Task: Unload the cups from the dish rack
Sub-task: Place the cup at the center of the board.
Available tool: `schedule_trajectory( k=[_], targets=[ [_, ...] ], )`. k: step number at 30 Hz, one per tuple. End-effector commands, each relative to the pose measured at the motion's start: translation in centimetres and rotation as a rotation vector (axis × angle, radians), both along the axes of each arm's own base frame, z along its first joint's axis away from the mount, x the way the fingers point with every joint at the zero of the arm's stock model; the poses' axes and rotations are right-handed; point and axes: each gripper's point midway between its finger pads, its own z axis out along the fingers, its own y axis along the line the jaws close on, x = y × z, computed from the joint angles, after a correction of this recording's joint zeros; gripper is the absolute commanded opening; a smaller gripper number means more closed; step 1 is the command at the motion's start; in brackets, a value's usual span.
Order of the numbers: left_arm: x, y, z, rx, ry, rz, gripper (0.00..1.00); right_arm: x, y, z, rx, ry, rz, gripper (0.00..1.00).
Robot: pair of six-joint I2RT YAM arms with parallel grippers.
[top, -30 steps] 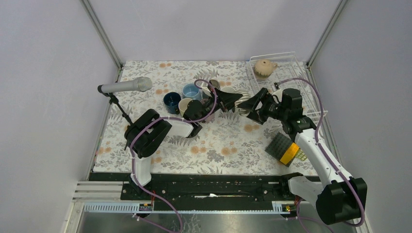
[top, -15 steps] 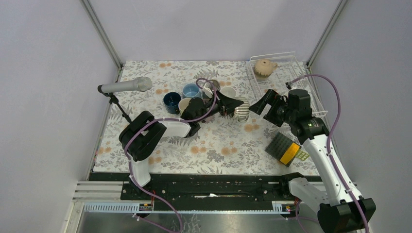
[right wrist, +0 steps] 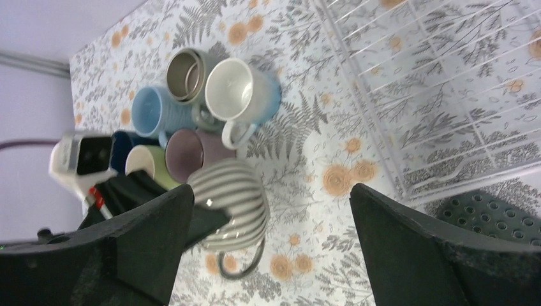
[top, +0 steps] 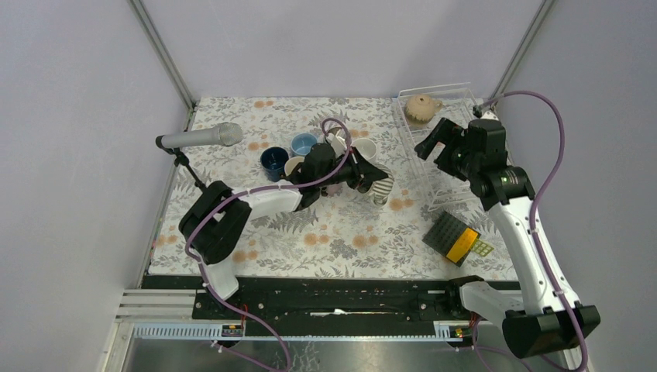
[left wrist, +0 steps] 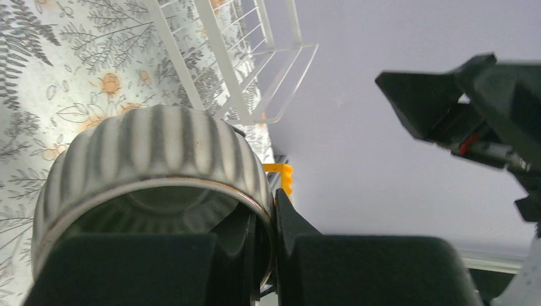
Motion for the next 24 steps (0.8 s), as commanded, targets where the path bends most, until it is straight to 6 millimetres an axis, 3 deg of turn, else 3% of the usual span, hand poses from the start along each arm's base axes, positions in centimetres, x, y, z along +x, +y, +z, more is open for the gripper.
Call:
schedule_trajectory(
  k=[1,5,15,19,24],
  targets=[
    [-0.4,0.4,5.5,0.05,-0.195,-0.065,0.0,3.0,-1.9,1.4,0.015,-0.046,-0.05,1.0],
    [-0.3,0.4,4.2,0.211,-0.236,-0.103,0.0,4.5,-2.5,1.6,0.017,-0.049,-0.069,1.0],
    [-0.4,1.3,-2.5,0.687,-0.354,-0.185,0.0,5.7,-2.1,0.2,0.058,-0.022,-0.069,1.0],
    [-0.4,1.6,-5.0,0.81,-0.371,-0.205,0.0,5.8,-2.1,0.5,0.062,-0.035,-0.071,1.0],
    [0.1,1.0,-6.8,0.891,-0.386,-0.233,0.0,5.7,-2.2,1.1,0.066,-0.05,-0.077,1.0]
  ],
)
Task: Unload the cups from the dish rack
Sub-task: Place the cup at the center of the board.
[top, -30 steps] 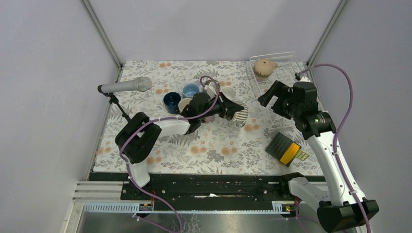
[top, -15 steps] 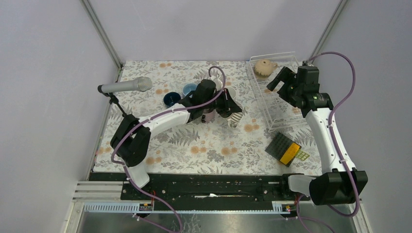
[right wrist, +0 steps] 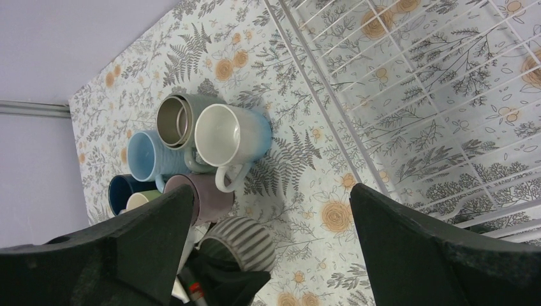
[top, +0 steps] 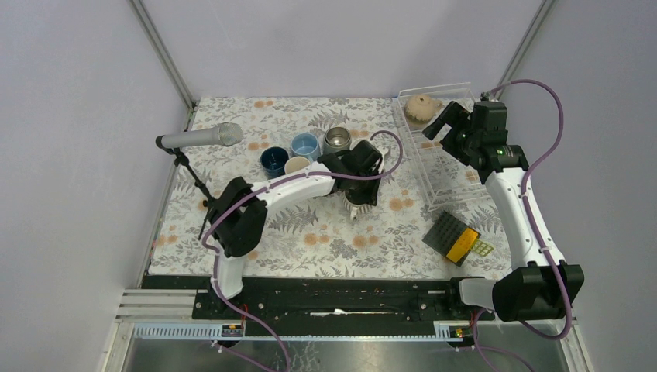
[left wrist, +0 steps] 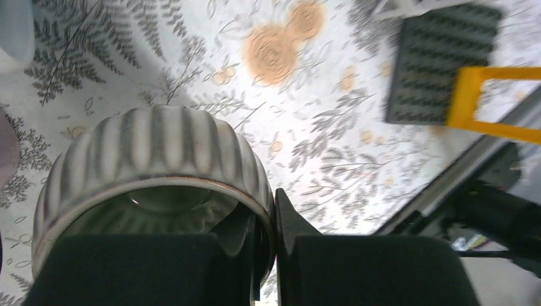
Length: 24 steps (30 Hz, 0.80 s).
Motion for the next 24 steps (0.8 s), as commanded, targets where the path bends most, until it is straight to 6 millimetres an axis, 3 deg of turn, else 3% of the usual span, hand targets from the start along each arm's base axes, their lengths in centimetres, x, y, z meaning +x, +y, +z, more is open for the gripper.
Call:
schedule_trajectory(
  k=[1,14,24],
  targets=[
    [2.9,-0.8,2.4,0.027,-0.144,-0.011,0.0,0.6,0.0,2.8,0.016,-0.086,-0.007,1.0],
    [4.3,-2.5,0.2,0.066,-0.13,-0.037,0.0,0.4,-0.2,2.7,0.014,-0.079,-0.014,1.0],
    [4.2,-2.8,-1.5,0.079,-0.096,-0.038,0.0,0.4,-0.2,2.0,0.013,-0.064,-0.011,1.0]
  ],
)
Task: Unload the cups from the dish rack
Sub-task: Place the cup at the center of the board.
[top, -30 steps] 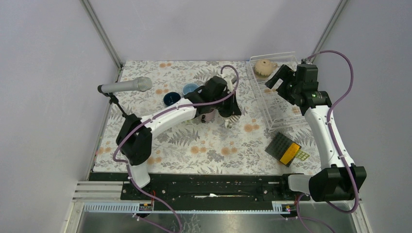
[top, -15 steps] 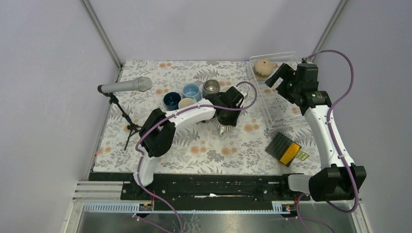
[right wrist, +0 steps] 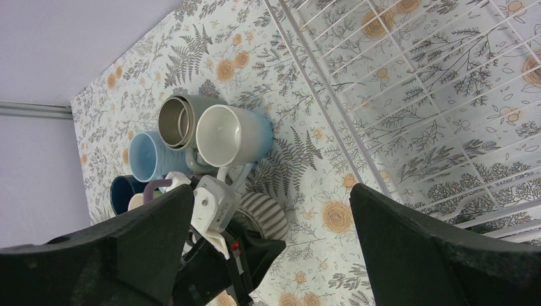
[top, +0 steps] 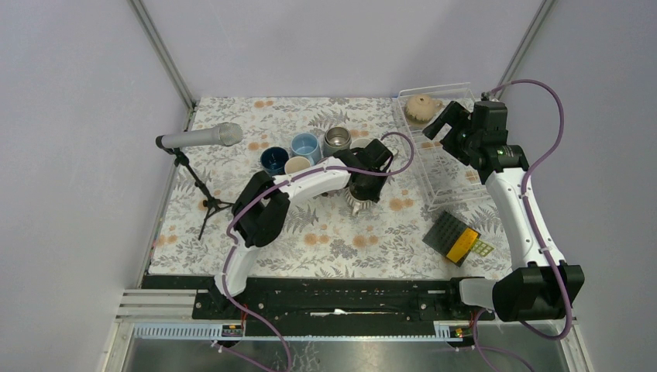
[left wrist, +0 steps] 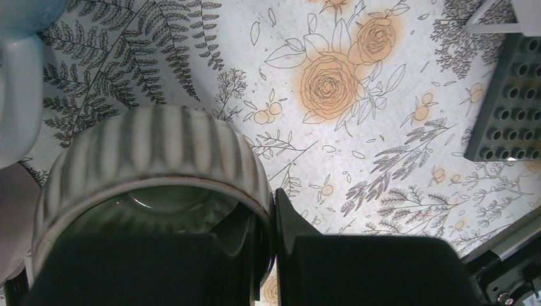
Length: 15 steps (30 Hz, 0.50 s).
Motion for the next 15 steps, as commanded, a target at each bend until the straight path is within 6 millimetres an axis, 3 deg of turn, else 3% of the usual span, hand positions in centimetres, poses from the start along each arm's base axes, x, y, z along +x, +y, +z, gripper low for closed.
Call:
schedule_trajectory(
  k=[1,8,15],
  targets=[
    [1.58,-1.81,3.0,-0.079,-0.073,-0.007,0.0,0.3,-0.18,1.86,0.007,-0.058,-0.007,1.0],
    [1.46,-1.74,2.41,-0.071,-0.061,-0.005,0.0,0.47,-0.06,1.41,0.01,-0.045,-0.003,1.0],
    [1.73,-1.38,2.32,-0.055,-0.076,0.011,0.12,0.61,0.13,1.29,0.016,-0.04,0.005,1.0]
  ],
)
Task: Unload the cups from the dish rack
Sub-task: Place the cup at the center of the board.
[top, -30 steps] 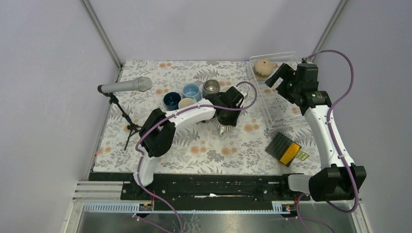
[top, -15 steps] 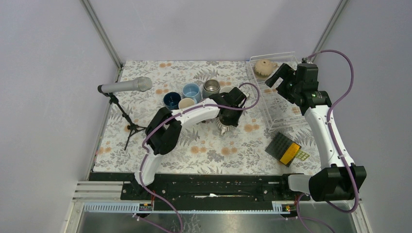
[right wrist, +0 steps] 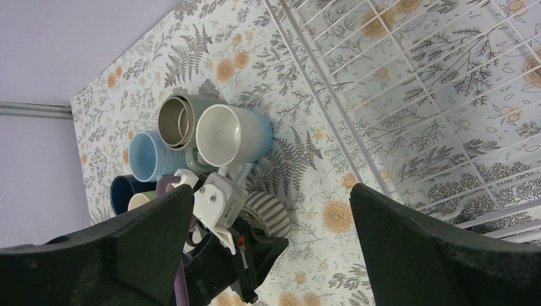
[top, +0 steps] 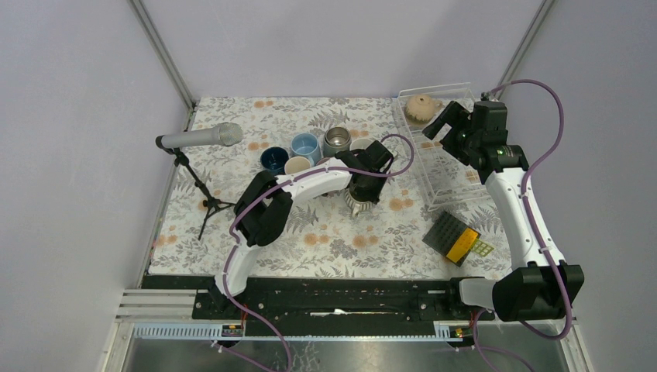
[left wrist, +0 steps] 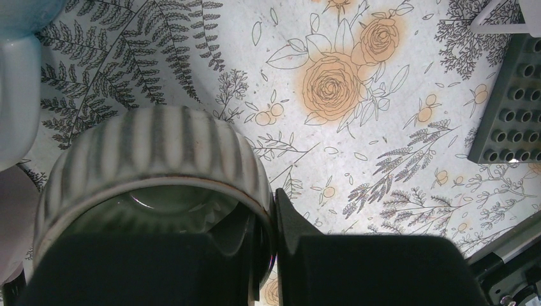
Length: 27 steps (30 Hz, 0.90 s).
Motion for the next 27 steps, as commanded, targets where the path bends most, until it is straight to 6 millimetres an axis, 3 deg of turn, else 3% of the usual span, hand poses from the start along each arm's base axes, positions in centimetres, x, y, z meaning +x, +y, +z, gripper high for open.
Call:
schedule_trajectory(
  k=[1,20,27],
  targets=[
    [1.7,-1.4,3.0,-0.065,-0.085,0.011,0.13,0.6,0.1,1.2,0.017,-0.038,0.005,1.0],
    [2.4,-1.3,4.4,-0.075,-0.124,0.014,0.27,1.1,0.5,0.7,0.03,-0.024,0.018,1.0],
    [2.6,-1.5,6.2,-0.101,-0.152,0.003,0.45,1.8,0.6,0.5,0.027,-0.027,0.027,1.0]
  ],
)
